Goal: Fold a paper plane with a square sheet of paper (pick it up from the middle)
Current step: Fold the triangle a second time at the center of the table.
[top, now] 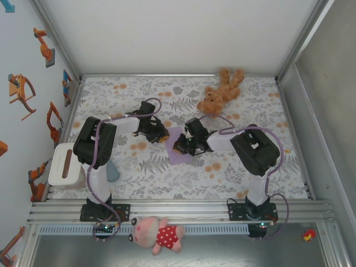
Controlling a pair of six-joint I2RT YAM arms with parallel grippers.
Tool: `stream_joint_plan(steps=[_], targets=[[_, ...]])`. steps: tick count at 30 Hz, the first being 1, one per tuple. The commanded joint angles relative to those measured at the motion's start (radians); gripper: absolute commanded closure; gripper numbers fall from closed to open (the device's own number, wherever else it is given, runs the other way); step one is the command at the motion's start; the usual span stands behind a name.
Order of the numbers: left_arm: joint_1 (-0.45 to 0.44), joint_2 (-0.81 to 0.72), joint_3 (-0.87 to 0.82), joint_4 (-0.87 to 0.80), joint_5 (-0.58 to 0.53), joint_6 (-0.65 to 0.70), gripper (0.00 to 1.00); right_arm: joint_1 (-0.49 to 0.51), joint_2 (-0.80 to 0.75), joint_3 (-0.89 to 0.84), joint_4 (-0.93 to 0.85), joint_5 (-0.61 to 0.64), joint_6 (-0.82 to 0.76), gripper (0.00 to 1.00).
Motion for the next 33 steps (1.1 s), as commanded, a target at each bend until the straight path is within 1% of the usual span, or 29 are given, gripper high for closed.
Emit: stream_joint_plan(steps=[1,16,21,27,33], targets=[[0.001,0.004,-0.030,-0.042,-0.016,0.011,0.82,0.005,0.025,0.020,-0.014,0.010,-0.015,1.00],[0.002,0.005,-0.032,-0.041,-0.016,0.011,0.82,0.006,0.028,0.013,0.028,-0.004,-0.011,1.00],[0.001,0.003,-0.035,-0.041,-0.018,0.012,0.82,0.006,0.029,0.013,0.015,0.000,-0.014,1.00],[0.001,0.003,-0.036,-0.040,-0.017,0.012,0.82,0.005,0.024,0.002,0.053,-0.006,-0.006,1.00],[0.000,0.000,-0.041,-0.039,-0.018,0.013,0.82,0.006,0.031,0.004,0.022,0.009,-0.010,1.00]])
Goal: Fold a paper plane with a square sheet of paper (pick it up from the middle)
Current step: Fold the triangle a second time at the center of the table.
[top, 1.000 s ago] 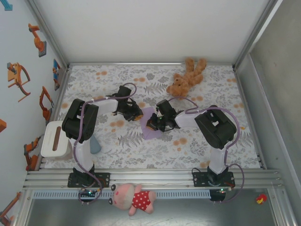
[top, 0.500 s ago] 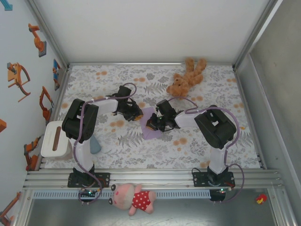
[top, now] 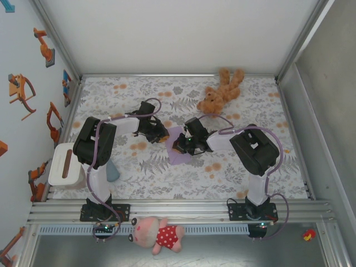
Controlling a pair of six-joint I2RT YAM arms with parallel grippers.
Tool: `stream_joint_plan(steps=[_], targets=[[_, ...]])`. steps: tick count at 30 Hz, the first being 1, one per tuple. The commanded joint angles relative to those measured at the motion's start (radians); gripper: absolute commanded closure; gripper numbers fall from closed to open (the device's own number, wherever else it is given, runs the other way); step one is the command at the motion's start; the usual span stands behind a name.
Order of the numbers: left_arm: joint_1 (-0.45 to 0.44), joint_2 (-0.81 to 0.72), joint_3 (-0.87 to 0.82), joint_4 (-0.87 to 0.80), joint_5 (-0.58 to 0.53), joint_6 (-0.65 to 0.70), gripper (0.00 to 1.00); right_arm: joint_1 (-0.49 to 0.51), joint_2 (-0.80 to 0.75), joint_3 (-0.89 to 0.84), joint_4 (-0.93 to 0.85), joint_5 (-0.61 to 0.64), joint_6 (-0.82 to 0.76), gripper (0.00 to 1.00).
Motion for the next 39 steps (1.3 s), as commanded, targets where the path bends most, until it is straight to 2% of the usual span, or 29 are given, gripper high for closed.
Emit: stream_joint_plan(steps=[1,10,15,24,30,36,39], targets=[[0.000,-0.001,-0.035,-0.048,-0.023,0.012,0.82,0.006,0.027,0.003,-0.018,0.022,-0.010,1.00],[0.000,-0.039,-0.023,-0.048,-0.014,0.009,0.81,0.005,0.031,0.002,-0.096,0.058,-0.037,1.00],[0.004,-0.103,-0.006,-0.064,-0.031,0.003,0.75,0.007,0.040,0.002,-0.117,0.076,-0.034,1.00],[0.045,-0.270,-0.122,-0.039,-0.136,-0.053,0.62,0.015,0.050,0.017,-0.133,0.084,-0.031,0.68],[0.070,-0.374,-0.217,0.011,-0.152,-0.091,0.58,0.019,0.048,0.012,-0.134,0.093,-0.036,0.61],[0.063,-0.426,-0.265,0.055,-0.124,-0.111,0.56,0.018,0.053,-0.001,-0.154,0.111,-0.040,0.61],[0.039,-0.424,-0.279,0.077,-0.112,-0.111,0.64,0.020,0.060,-0.001,-0.179,0.123,-0.049,0.69]])
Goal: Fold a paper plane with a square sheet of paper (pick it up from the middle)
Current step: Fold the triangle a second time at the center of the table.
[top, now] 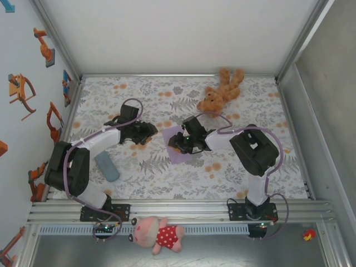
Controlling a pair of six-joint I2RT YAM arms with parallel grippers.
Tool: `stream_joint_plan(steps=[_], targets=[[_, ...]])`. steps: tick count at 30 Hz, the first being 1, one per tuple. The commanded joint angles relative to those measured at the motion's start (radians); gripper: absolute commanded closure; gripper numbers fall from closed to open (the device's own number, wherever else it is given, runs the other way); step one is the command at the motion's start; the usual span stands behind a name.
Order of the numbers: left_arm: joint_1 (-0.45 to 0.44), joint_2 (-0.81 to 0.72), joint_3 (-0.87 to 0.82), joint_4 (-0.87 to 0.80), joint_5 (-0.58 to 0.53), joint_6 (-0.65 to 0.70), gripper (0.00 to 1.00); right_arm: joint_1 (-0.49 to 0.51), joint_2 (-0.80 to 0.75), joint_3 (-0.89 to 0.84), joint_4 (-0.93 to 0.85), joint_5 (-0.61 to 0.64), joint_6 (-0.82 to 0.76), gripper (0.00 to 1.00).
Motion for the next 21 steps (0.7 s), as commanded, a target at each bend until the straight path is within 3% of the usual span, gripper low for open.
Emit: stream_joint_plan(steps=[1,8,15,21], targets=[[-0.031,-0.012,-0.020,0.039,0.030,-0.012,0.67,0.004,0.059,-0.037,-0.159,0.097,-0.017,0.71],[-0.091,0.051,-0.025,0.113,0.072,-0.015,0.87,0.006,0.081,-0.028,-0.221,0.129,-0.038,0.98],[-0.144,0.149,0.017,0.127,0.090,0.002,0.96,0.007,0.088,-0.018,-0.277,0.160,-0.039,1.00],[-0.161,0.207,0.048,0.122,0.088,0.009,0.98,0.007,0.082,-0.022,-0.281,0.166,-0.035,1.00]])
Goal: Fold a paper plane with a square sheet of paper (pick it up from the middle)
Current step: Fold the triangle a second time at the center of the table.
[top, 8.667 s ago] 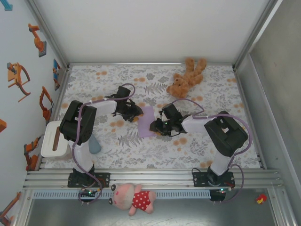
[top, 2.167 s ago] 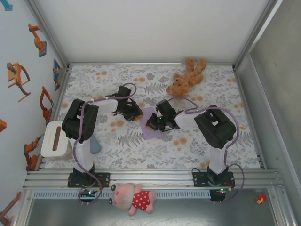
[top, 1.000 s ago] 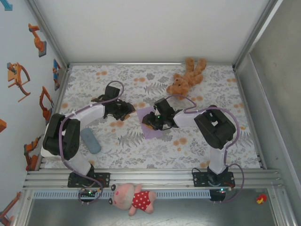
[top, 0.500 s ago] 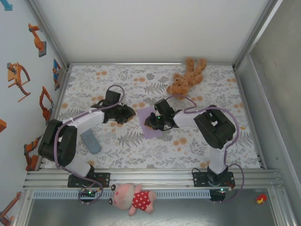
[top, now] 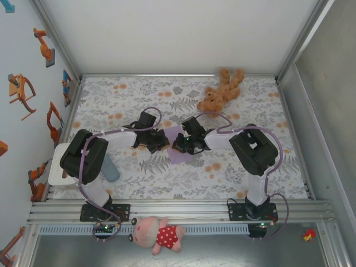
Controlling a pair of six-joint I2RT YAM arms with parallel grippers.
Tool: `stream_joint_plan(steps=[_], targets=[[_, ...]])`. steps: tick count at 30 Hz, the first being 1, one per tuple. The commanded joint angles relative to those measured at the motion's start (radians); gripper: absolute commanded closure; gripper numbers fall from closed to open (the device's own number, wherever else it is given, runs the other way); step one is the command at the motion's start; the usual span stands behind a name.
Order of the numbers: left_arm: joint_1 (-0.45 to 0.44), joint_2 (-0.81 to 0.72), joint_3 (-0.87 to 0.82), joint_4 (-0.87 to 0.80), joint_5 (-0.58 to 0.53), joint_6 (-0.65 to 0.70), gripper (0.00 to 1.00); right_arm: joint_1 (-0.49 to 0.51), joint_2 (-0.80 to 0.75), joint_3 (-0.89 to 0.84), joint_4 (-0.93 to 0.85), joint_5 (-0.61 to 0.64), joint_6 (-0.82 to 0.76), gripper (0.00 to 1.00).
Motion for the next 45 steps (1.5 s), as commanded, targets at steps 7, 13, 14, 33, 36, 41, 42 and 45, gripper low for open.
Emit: stream_joint_plan(steps=[7,13,14,33,36,41,42,45], targets=[[-0.009,0.053,0.045,-0.024,-0.008,0.027,0.98,0.006,0.071,-0.047,-0.188,0.115,-0.004,1.00],[-0.010,0.083,0.046,-0.037,-0.021,0.032,0.98,0.005,0.047,-0.052,-0.166,0.102,-0.004,1.00],[-0.010,0.087,0.049,-0.046,-0.027,0.039,0.98,0.005,0.039,-0.050,-0.164,0.096,-0.003,1.00],[-0.010,0.122,0.077,-0.156,-0.083,0.136,0.98,-0.008,-0.026,-0.010,-0.114,0.069,-0.115,1.00],[-0.009,0.104,0.087,-0.163,-0.076,0.139,0.98,-0.008,-0.022,-0.042,-0.117,0.095,-0.106,1.00],[-0.020,-0.002,0.060,-0.113,-0.053,0.109,0.95,-0.007,-0.009,-0.113,-0.097,0.127,-0.061,1.00],[-0.024,-0.028,0.038,-0.088,-0.047,0.099,0.94,-0.007,-0.005,-0.129,-0.084,0.128,-0.051,1.00],[-0.047,-0.086,-0.054,0.032,-0.006,0.069,0.94,-0.006,0.006,-0.155,-0.062,0.130,-0.022,1.00]])
